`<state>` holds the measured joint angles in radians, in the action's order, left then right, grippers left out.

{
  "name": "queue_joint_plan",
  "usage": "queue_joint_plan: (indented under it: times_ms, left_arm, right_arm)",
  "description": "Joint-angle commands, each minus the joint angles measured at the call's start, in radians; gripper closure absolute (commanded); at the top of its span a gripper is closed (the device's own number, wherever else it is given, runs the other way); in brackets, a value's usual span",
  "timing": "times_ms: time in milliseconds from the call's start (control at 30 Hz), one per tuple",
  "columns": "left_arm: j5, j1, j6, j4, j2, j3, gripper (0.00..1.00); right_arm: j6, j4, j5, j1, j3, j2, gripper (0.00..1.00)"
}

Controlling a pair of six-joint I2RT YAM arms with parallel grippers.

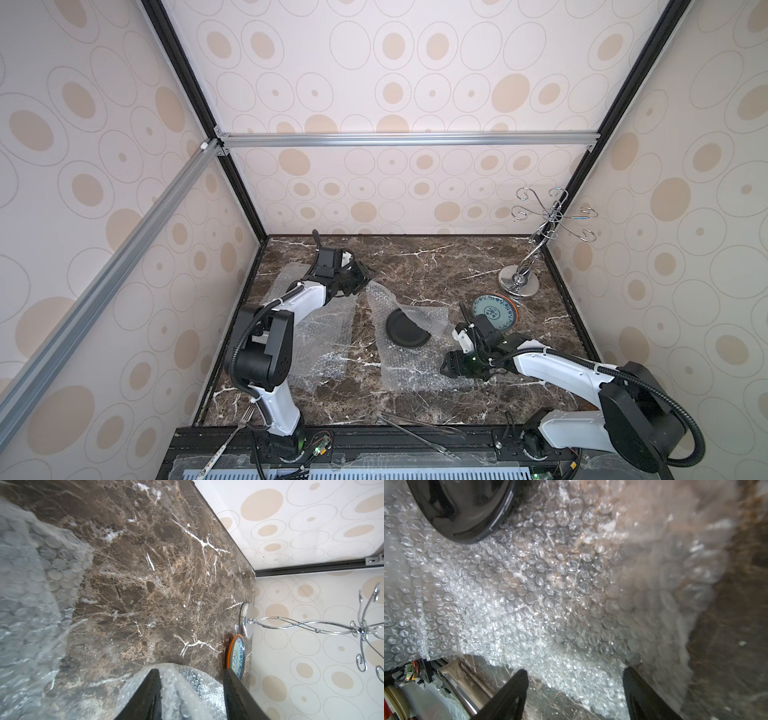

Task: Unpack dinner plates from bubble wrap
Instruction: Unwrap the bubble wrap at the center of the board.

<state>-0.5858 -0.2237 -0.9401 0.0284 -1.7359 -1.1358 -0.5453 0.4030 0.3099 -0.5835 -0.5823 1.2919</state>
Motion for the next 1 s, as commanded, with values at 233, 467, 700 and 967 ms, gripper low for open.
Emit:
queue_joint_plan:
  times_ms: [233,467,700,967]
  left_arm:
    - [0.007,-0.052,0.050,-0.072,0.137,0.045,0.43]
    - [0.096,-0.089,0.093,-0.166,0.260,0.080,0.37]
    - [0.171,-0.110,0.102,-0.220,0.375,0.127,0.29]
    - [0.298,-0.274,0.050,-0.250,0.540,0.276,0.27]
  right_arm:
    - [0.023,0.126,-0.031,-0.004,-0.149,0.005,0.25]
    - [-0.028,0.081,0.031,0.041,-0.188,0.012,0.24]
    - [-0.082,0.068,0.053,0.067,-0.222,0.065,0.22]
    - [-0.107,0.040,0.024,0.086,-0.249,0.153,0.22]
